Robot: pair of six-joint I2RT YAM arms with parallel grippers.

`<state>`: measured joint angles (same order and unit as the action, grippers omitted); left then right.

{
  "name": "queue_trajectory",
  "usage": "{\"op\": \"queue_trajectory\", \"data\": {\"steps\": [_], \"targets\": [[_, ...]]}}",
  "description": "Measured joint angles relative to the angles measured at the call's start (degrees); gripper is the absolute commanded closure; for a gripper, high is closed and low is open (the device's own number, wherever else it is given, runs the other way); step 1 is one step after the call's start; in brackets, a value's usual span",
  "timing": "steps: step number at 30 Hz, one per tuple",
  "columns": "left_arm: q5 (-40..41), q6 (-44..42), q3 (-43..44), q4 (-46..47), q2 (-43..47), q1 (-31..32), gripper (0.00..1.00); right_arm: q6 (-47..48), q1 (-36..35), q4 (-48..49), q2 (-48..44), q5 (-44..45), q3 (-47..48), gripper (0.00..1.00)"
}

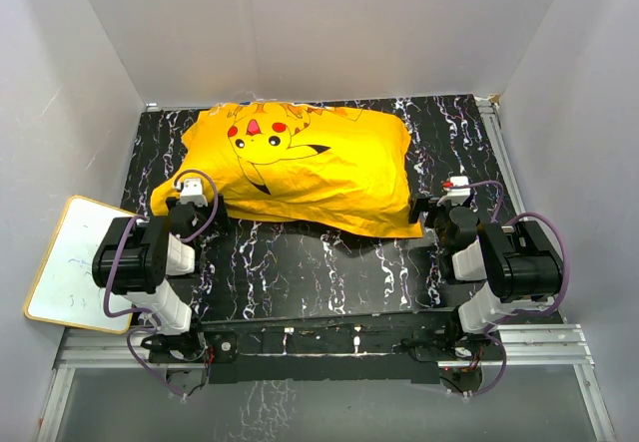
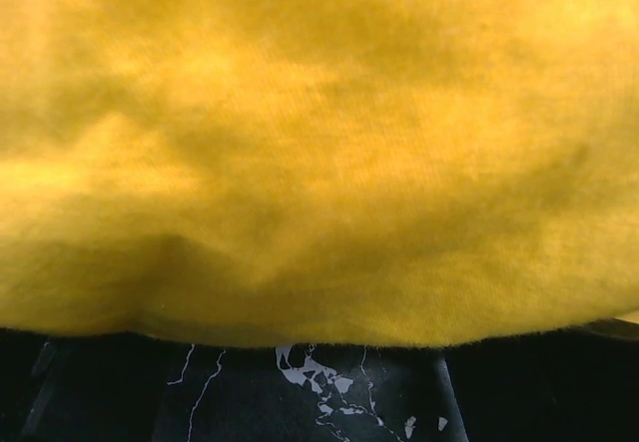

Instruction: Remove the pillowcase from the pillow

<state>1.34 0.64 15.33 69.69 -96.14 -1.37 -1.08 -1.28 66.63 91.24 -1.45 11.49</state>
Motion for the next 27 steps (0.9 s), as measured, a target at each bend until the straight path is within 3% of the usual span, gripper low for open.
{"op": "queue_trajectory", "data": {"steps": [19, 23, 27], "targets": [[-1.29, -0.33, 0.09, -1.16, 0.52, 0.0, 0.03, -1.22, 0.09, -3.19, -1.29, 3.08, 0.7, 0.02], [-3.43, -1.64, 7.76, -19.52, 6.56, -0.02, 0.03, -6.51, 0.28, -23.54, -8.96, 9.79, 10.97, 0.02], [-7.63, -6.23, 32.33, -51.19, 7.61, -0.42, 0.03, -11.58, 0.68, -35.6, -15.08, 6.38, 23.17, 0.02]]}}
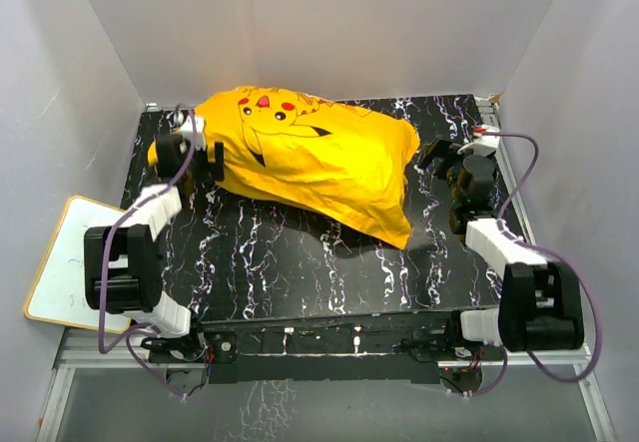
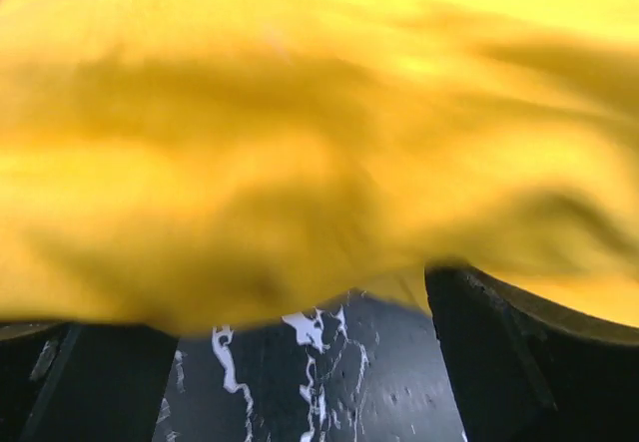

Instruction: Remove the pillowcase from the pillow

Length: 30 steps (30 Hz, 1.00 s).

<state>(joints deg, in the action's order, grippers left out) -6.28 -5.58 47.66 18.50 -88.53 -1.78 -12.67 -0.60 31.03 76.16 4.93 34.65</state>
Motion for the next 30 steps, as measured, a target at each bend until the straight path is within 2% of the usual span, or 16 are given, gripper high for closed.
{"op": "queue_trajectory", "data": {"steps": [5, 8, 11, 15, 20, 25, 30], "targets": [[-7.13, -6.67, 22.21, -29.16, 0.52, 0.02, 0.03, -19.98, 4.26, -4.46, -7.82, -8.35, 0.24, 0.02], [-10.01, -8.81, 26.34, -40.83, 2.86, -0.09, 0.03, -27.39, 5.27, -3.04, -7.32, -14.84, -1.18, 0.02], [-11.45, -10.32, 27.08, -49.37, 5.53, -0.48, 0.03, -26.47, -2.86, -8.81, -3.8, -16.04, 2.34, 0.02], [-11.65, -12.72, 27.1, -54.84, 7.26, -1.27, 0.03, -20.37, -17.94, -15.39, -2.14, -14.38, 6.21, 0.02], [-11.5, -16.11, 27.26, -57.42, 6.1, -2.99, 0.03, -12.68, -28.94, -21.81, -1.77, -5.75, 6.38, 0.02], [-11.61, -18.71, 30.91, -59.14, 0.24, -7.76, 0.03, -8.72, -35.06, -25.44, -0.15, 2.38, 3.98, 0.02], [-10.54, -21.55, 32.28, -58.58, -1.05, -11.28, 0.03, -8.52, -35.54, -28.0, 0.5, 6.12, 1.38, 0.02]]}}
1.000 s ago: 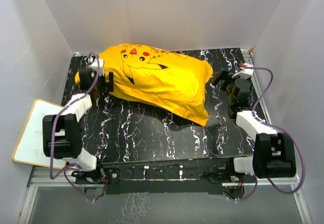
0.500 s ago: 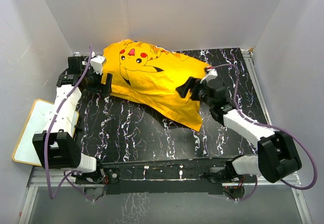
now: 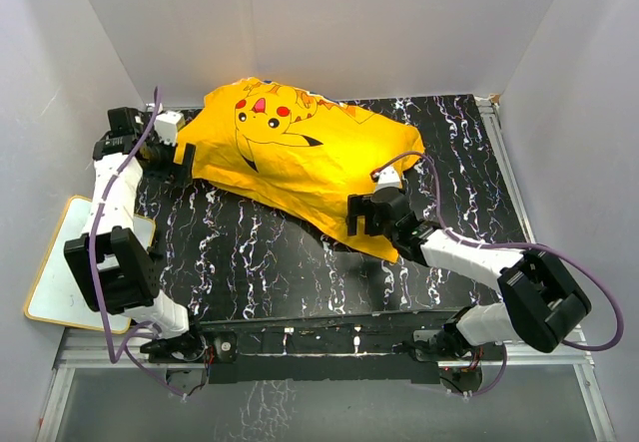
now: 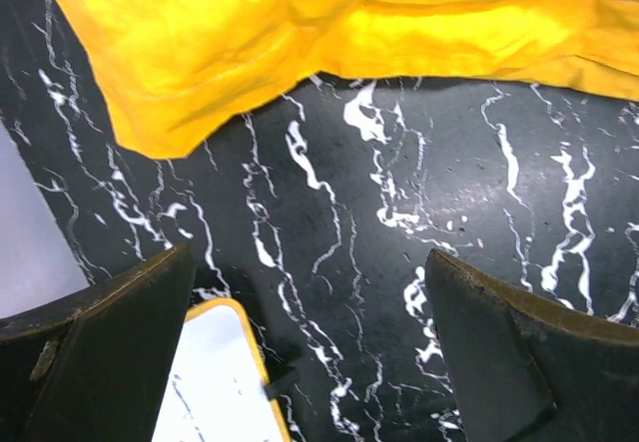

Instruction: Remove the pillowcase from the pillow

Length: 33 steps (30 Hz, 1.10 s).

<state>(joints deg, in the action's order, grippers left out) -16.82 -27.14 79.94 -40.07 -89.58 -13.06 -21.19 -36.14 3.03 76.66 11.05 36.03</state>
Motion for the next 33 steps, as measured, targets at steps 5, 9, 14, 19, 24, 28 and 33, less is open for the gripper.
{"op": "queue_trajectory", "data": {"steps": [5, 9, 14, 19, 24, 28, 33], "targets": [[1.62, -1.88, -0.22, 4.68, -0.37, 0.22, 0.03, -4.0, -1.01, -9.77, -0.24, 10.4, 1.81, 0.02], [2.69, -2.32, 3.21, 7.93, -5.03, 0.52, 0.03, -6.82, -0.98, -16.11, -5.16, 13.03, 1.22, 0.02], [4.61, -2.97, 9.92, 11.13, -14.75, 0.52, 0.03, -8.74, -0.92, -14.99, -8.46, 9.33, -1.18, 0.02], [5.84, -3.1, 11.08, 13.42, -21.31, 0.52, 0.03, -9.03, -0.94, -12.11, -0.59, 3.87, -2.89, 0.02], [4.17, -2.43, 11.04, 14.29, -23.82, 0.52, 0.34, -8.2, -0.98, -9.14, 0.9, 1.73, -3.39, 0.12], [-0.02, -2.34, 11.02, 12.98, -23.82, 0.52, 0.72, -6.91, -0.87, -7.72, 2.67, 1.14, -2.6, 0.34], [-3.67, -3.5, 6.67, 12.24, -22.27, 0.52, 1.0, -6.47, -0.81, -7.26, 4.17, 1.05, -0.85, 0.6]]}}
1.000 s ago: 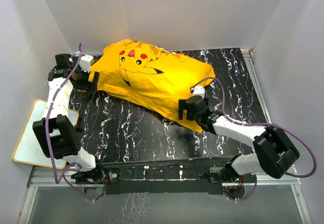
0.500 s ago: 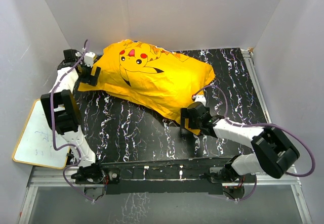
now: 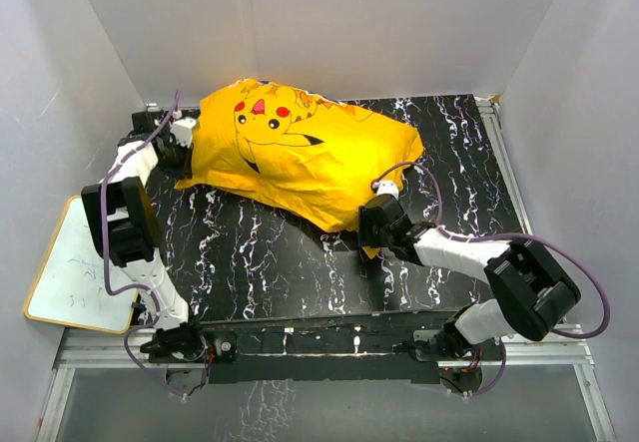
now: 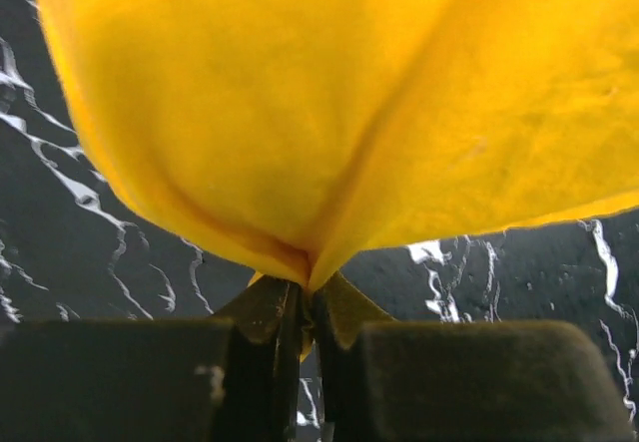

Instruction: Remove the pillowcase from the pillow

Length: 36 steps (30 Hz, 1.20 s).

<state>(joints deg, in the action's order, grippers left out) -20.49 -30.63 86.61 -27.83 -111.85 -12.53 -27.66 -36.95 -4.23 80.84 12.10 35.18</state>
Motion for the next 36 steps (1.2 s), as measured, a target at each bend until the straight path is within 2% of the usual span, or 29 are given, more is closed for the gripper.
{"op": "queue_trajectory", "data": {"steps": [3, 4, 12, 16, 19, 24, 36], "targets": [[-0.7, -0.52, -4.37, -0.35, 2.27, 0.0, 1.0, 0.55, 0.87, -0.02, -0.04, 0.07, 0.85, 0.88], [-0.83, -0.66, -5.35, -0.76, 3.02, 0.0, 1.0, 0.55, 1.64, -0.11, -0.13, -0.04, 1.09, 0.92], [-4.37, -1.95, -10.21, -7.72, 13.6, -0.04, 1.0, -1.95, 18.14, -1.86, -4.57, -1.05, 1.6, 0.92], [-5.97, -2.16, -12.37, -11.32, 22.34, -0.02, 1.0, -2.95, 18.58, -2.89, -6.58, -0.96, 2.19, 0.92], [-6.67, -1.73, -11.52, -13.55, 25.59, -0.02, 1.0, -3.48, 18.29, -3.52, -9.11, -1.6, 2.23, 0.92], [-7.41, 0.81, -4.28, -17.7, 26.45, 0.02, 1.0, -3.43, 18.25, -5.05, -17.79, -1.07, 3.61, 0.92], [-8.22, 8.7, 19.71, -27.8, 26.45, 0.02, 1.0, -2.23, 18.25, -12.15, -28.04, 1.62, 19.89, 0.92]]}}
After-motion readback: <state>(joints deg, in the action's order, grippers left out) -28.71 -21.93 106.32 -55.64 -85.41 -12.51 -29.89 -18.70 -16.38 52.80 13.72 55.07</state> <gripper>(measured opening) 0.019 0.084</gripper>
